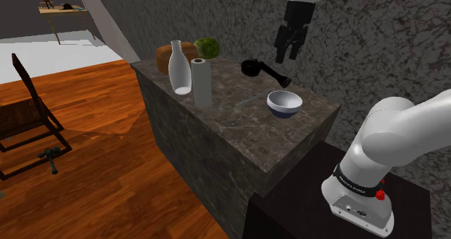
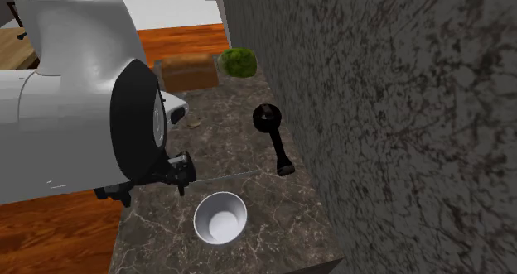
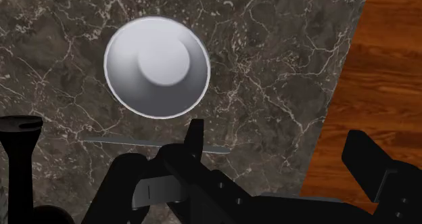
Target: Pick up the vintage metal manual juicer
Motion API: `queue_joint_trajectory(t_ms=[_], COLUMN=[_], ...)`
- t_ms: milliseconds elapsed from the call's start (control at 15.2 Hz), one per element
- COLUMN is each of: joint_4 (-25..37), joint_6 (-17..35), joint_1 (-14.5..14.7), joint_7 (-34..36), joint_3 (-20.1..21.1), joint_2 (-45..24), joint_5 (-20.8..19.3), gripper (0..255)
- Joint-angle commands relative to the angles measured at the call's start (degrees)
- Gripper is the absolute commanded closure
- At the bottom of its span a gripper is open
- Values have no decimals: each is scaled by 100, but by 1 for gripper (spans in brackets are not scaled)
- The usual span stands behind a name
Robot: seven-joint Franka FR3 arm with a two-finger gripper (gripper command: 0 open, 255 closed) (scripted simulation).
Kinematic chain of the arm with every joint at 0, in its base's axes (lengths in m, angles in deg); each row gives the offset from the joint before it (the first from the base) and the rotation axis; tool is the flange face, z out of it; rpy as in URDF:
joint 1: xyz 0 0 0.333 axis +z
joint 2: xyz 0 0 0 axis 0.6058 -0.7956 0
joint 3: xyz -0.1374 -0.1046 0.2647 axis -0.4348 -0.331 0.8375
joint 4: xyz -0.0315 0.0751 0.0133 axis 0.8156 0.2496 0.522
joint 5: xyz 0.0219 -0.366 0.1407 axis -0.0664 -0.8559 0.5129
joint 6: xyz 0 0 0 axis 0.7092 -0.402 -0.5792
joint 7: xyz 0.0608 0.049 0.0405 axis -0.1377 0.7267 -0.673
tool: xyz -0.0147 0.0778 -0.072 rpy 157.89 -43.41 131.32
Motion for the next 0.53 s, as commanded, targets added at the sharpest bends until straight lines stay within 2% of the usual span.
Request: queue_joint_trajectory(t_ms=[0,462], joint_4=[0,-183], joint_6=[0,1099], joint_1=[0,-246], joint_7=[0,-647], joint_3=[0,-556], joint_2=[0,-650], joint_5=[0,-356], gripper=[0,0])
